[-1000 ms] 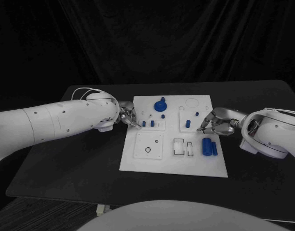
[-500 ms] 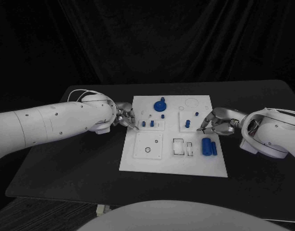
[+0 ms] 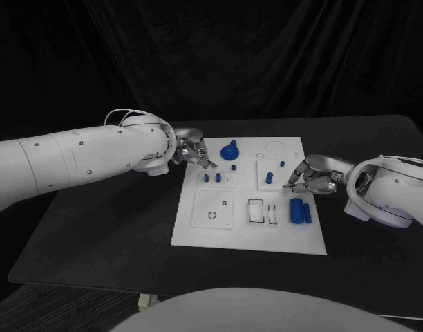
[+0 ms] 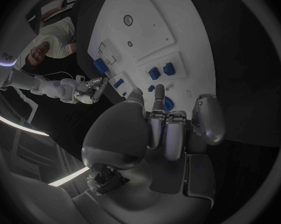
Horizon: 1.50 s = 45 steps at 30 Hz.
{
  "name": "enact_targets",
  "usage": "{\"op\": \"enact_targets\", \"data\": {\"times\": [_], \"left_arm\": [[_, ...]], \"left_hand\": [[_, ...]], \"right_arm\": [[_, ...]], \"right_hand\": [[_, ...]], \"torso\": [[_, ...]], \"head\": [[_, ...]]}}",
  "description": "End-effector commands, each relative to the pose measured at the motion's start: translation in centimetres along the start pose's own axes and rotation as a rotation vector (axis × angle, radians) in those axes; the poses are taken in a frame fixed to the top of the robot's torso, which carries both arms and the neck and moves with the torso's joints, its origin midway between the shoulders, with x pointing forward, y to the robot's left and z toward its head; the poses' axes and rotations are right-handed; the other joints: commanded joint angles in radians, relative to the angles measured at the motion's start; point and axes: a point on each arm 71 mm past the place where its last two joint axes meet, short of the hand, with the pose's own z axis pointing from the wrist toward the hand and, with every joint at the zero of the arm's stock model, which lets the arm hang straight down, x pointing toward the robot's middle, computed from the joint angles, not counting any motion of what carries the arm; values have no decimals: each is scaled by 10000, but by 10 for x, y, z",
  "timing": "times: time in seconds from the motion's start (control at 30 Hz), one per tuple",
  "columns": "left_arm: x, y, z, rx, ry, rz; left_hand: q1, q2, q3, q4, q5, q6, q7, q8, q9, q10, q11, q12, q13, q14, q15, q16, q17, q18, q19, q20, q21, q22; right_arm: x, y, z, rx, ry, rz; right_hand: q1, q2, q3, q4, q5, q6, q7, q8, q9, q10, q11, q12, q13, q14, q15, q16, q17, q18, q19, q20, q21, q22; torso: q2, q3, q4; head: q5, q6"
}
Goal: Assemble the parts on the task board
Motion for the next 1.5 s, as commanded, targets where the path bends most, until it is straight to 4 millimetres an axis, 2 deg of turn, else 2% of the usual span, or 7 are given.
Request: {"op": "enact_targets", "data": {"times": [0.03,0.27,0.57,0.8,1.07,1.4,1.5], "left_arm": [[1,-1,4,-249,873,-224],[-6,-2,12,-933,783,79],[-7,-5,19,-1567,961,398],[-6,-6,21,-1755,1057,478],[-5,-3,23,-1962,1182,495],[-4,-2,26,-1979,1134,452],[-2,-2,27,-1932,1161,433]], "left_hand": [[-188,-73,-75,-6,361,211,-9,-164,-365,343,42,66,1266,1044,41,26,2634,23,87,53,130,1696],[-313,-164,-181,-19,549,1528,-428,316,-381,631,-292,409,1512,1044,-228,26,2634,-40,339,-162,522,1790],[-449,-230,-262,-29,323,1661,-492,403,-254,644,-358,415,1515,1044,-299,26,2634,-50,375,-246,557,1796],[57,-369,14,-167,1010,1541,-555,425,-4,625,-424,380,1491,1044,-365,26,2634,-46,371,-326,507,1784],[194,-442,112,-181,1193,1399,-525,365,49,576,-410,313,1441,1044,-362,26,2634,-37,346,-329,448,1769],[179,-461,116,-156,1182,1400,-514,372,72,580,-399,318,1446,1044,-356,26,2634,-36,342,-326,439,1767],[40,-475,115,-52,731,1391,-493,404,187,569,-378,305,1437,1044,-335,26,2634,-36,336,-309,420,1764]], "right_arm": [[1,0,0,93,71,-6],[2,-1,0,88,85,-5],[2,2,1,14,117,-14],[2,2,1,4,117,-13],[2,2,0,9,123,-7],[3,2,1,0,138,-9],[3,3,1,-14,144,-11]], "right_hand": [[671,589,19,-59,37,6,-15,-36,-9,1,-55,-43,-687,448,-50,-63,541,82,-82,20,-44,1584],[664,565,11,-59,38,8,-11,-34,-8,2,-51,-42,-684,446,-49,-65,537,80,-79,21,-38,1586],[664,565,11,-59,38,8,-11,-34,-8,2,-51,-42,-684,446,-49,-65,537,80,-79,21,-38,1586],[656,544,5,-55,40,9,-8,-33,-7,4,-48,-40,-678,444,-47,-67,534,81,-82,22,-47,1584],[656,544,5,-55,40,9,-8,-33,-7,4,-48,-40,-678,444,-47,-67,534,81,-82,22,-47,1584],[656,544,5,-55,40,9,-8,-33,-7,4,-48,-40,-678,444,-47,-67,534,81,-82,22,-47,1584],[656,544,5,-55,40,9,-8,-33,-7,4,-48,-40,-678,444,-47,-67,534,81,-82,22,-47,1584]], "torso": [[0,4,-5],[6,0,2],[6,0,2],[3,2,4],[3,-1,1],[8,-3,-1],[1,2,6]], "head": [[-23,1],[-50,1],[-38,1],[-50,1],[-26,1],[1,1],[-11,1]]}}
